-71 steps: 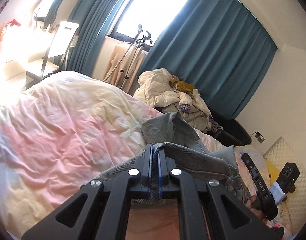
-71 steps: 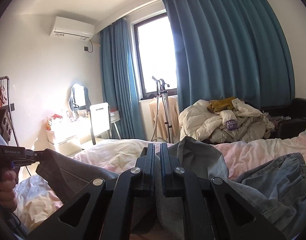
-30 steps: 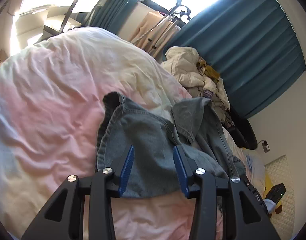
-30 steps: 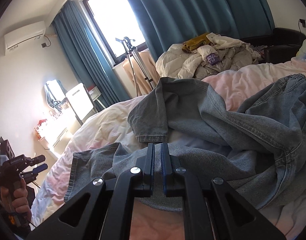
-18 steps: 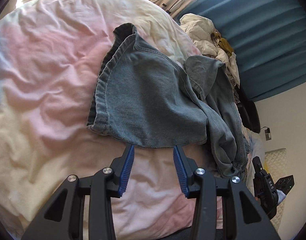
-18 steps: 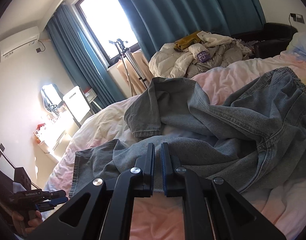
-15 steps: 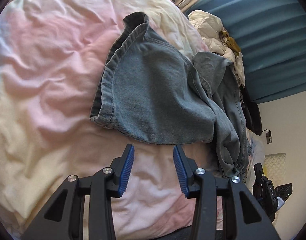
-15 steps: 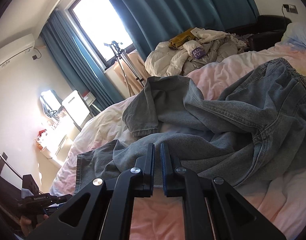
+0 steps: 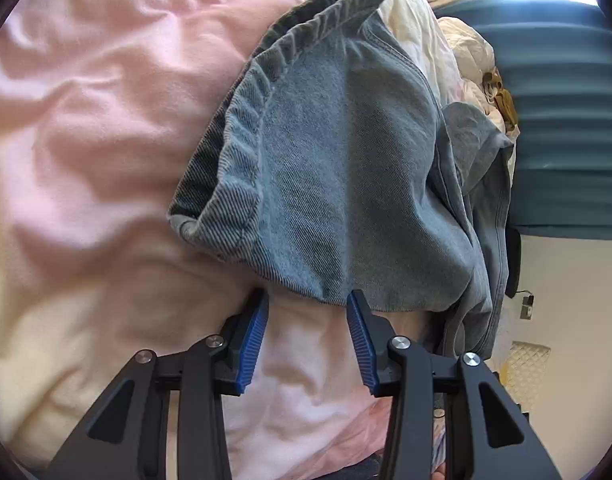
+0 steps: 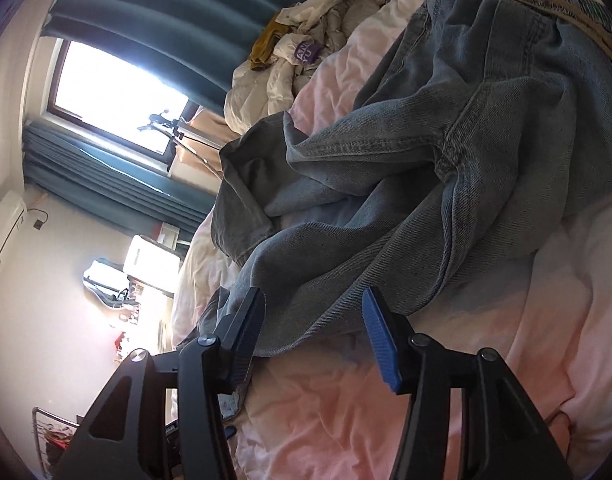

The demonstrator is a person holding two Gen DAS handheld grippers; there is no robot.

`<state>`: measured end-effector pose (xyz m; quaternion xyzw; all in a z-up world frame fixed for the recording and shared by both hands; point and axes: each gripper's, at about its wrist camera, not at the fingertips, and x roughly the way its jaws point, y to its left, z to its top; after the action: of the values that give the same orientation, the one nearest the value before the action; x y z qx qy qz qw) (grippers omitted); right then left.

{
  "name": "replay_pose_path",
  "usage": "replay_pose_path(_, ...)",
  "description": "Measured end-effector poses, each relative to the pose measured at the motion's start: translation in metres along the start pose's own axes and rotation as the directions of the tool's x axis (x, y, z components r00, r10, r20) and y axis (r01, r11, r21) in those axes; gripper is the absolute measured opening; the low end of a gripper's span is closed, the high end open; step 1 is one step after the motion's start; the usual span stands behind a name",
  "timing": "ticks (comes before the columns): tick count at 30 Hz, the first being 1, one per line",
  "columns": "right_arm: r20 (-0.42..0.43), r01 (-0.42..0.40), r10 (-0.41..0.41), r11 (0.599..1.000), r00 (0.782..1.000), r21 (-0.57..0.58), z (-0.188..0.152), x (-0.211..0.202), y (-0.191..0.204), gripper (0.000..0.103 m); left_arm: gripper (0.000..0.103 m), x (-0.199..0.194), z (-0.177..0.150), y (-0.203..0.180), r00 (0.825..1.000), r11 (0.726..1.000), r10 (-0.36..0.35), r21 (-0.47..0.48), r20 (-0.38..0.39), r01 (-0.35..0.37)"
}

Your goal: Fold clothes

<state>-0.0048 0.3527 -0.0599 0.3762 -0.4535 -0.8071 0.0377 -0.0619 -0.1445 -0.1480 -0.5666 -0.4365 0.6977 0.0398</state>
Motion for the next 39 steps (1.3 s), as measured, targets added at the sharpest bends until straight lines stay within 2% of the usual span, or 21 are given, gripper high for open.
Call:
replay_pose_path(5, -0.091, -0.013, 0.02, 0.997, 0.996, 0.079, -0.007, 0.023, -0.011, 0.051, 0.042, 0.007, 0.009, 0.012, 0.996, 0.993, -0.084, -0.087, 0.016, 0.085)
replay_pose_path(8, -0.171, -0.001, 0.027, 0.989, 0.985, 0.147, -0.017, 0.042, -0.022, 0.051, 0.042, 0.01, 0.012, 0.018, 0.994, 0.985, -0.11, -0.128, 0.023, 0.112)
replay_pose_path(11, -0.231, 0.008, 0.041, 0.979, 0.972, 0.204, -0.024, 0.058, -0.033, 0.051, 0.038, 0.011, 0.013, 0.017, 0.993, 0.985, -0.113, -0.123, 0.039, 0.117)
replay_pose_path(13, -0.236, -0.005, 0.057, 0.977, 0.97, 0.214, -0.024, 0.066, -0.037, 0.051, 0.034, 0.01, 0.015, 0.013, 0.992, 0.988, -0.109, -0.1, 0.06, 0.114)
replay_pose_path(17, -0.179, 0.016, 0.01, 0.99, 0.984, 0.139, -0.014, 0.073, -0.026, 0.05, 0.021, 0.01, 0.023, 0.004, 0.991, 0.993, -0.097, -0.052, 0.093, 0.102)
replay_pose_path(19, -0.153, 0.026, -0.01, 0.994, 0.988, 0.102, -0.01, 0.076, -0.02, 0.04, 0.013, 0.007, 0.027, 0.002, 0.99, 0.995, -0.093, -0.036, 0.108, 0.098)
replay_pose_path(21, -0.124, 0.054, -0.046, 0.997, 0.991, 0.057, -0.007, 0.077, -0.014, 0.02, 0.01, 0.002, 0.027, 0.0, 0.987, 0.995, -0.09, -0.022, 0.132, 0.094)
replay_pose_path(24, -0.068, 0.015, -0.012, 0.999, 0.998, 0.05, -0.004, 0.067, -0.011, 0.008, 0.007, -0.012, 0.026, -0.003, 0.979, 0.997, -0.079, 0.007, 0.189, 0.079)
replay_pose_path(28, 0.06, -0.051, 0.051, 0.999, 0.997, 0.002, -0.002, 0.033, 0.003, 0.006, 0.006, -0.042, 0.023, -0.002, 0.954, 0.993, -0.117, 0.022, 0.277, 0.116)
replay_pose_path(33, 0.231, 0.002, 0.028, 0.991, 0.972, -0.131, -0.008, -0.016, 0.026, 0.006, 0.006, -0.084, 0.016, 0.01, 0.916, 0.984, -0.173, 0.037, 0.362, 0.172)
replay_pose_path(39, 0.338, 0.037, 0.041, 0.974, 0.94, -0.222, -0.006, -0.045, 0.048, 0.005, 0.004, -0.134, 0.009, 0.018, 0.862, 0.974, -0.225, 0.078, 0.455, 0.214)
